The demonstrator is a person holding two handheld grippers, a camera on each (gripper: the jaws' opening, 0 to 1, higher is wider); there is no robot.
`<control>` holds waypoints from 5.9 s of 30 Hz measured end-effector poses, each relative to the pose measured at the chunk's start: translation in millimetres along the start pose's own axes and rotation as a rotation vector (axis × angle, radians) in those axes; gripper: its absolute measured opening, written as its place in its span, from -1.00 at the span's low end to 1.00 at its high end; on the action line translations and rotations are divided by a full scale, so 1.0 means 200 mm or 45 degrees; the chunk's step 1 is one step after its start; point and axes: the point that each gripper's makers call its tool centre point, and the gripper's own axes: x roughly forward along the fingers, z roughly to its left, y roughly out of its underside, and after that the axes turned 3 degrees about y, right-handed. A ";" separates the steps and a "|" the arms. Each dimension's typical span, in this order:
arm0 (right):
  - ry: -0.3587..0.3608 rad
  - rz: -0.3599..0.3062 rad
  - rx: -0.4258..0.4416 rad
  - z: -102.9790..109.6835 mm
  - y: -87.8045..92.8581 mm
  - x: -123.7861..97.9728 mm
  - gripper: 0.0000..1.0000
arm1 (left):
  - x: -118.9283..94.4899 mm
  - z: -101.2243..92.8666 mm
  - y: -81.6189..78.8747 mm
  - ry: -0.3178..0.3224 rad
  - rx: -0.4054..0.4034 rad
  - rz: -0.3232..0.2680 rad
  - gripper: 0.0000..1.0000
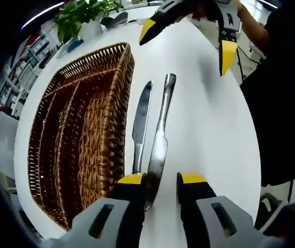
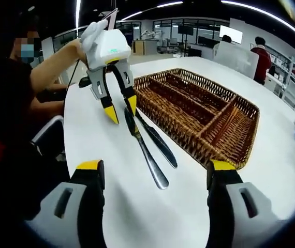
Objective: Arrange the knives, forks, and spoons in their matching storage slots by inserting each utensil handle-first until every utensil is classified and aligned in the correct compartment
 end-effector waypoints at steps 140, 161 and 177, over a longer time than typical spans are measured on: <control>-0.324 -0.243 -0.622 0.04 -0.31 0.17 -0.88 | -0.56 -0.19 -0.17 -0.543 -0.433 -1.069 0.35; -0.386 -0.197 -0.686 -0.08 -0.48 0.30 -0.88 | -0.63 -0.19 -0.04 -0.626 -0.575 -1.112 0.80; -0.487 -0.073 -0.738 -0.09 -0.47 0.53 -0.88 | -0.67 -0.17 0.01 -0.676 -0.666 -1.107 0.99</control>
